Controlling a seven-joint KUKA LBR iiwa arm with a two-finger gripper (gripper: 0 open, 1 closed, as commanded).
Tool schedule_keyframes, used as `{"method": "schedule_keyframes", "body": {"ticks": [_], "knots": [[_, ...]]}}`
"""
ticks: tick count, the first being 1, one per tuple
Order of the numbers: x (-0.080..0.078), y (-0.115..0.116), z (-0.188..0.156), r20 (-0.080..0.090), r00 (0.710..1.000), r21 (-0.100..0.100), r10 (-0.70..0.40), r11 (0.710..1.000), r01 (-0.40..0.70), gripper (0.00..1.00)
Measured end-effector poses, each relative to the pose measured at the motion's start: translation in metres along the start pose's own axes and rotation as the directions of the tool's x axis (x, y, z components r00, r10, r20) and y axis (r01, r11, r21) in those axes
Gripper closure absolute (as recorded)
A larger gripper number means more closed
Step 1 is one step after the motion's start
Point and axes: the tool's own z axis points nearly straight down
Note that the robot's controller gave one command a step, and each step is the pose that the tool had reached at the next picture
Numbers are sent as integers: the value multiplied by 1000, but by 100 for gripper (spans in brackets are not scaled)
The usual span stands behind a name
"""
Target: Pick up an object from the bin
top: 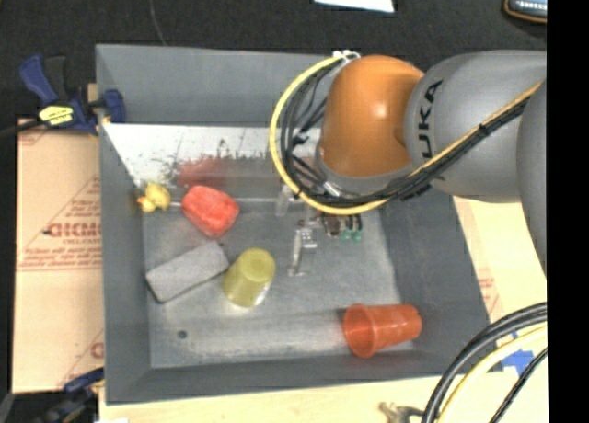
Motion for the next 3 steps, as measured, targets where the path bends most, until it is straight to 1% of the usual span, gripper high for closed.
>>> {"method": "schedule_keyframes", "body": {"ticks": [1, 2, 3], "knots": [[0, 0, 0, 0, 1000, 0, 0, 1000, 0, 0], [19, 16, 72, -2, 992, 0, -123, 992, 123, 0], [7, 26, 69, -1, 993, 1, -116, 993, 116, 0]]}}
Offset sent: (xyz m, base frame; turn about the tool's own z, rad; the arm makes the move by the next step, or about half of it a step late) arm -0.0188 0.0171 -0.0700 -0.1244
